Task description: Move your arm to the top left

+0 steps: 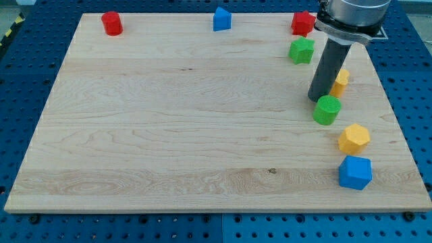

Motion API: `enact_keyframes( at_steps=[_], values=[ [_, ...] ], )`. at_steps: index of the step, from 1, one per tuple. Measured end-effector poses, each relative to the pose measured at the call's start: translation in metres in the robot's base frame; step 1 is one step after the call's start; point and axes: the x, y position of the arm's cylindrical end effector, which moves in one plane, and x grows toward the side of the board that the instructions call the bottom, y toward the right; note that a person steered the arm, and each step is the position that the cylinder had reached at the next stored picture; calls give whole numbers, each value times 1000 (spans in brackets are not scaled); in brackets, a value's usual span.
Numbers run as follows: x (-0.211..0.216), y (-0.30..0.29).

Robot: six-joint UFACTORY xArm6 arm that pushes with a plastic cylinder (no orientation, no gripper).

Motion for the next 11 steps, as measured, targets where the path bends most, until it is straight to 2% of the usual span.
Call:
enact_keyframes(
  at_steps=[2,3,6,7,8,10,11],
  values=[
    [0,-17],
    [-19,-92],
    [-113,-398],
    [-139,-477],
    [-146,-477],
    [-222,-470],
    [-222,-469]
  ],
)
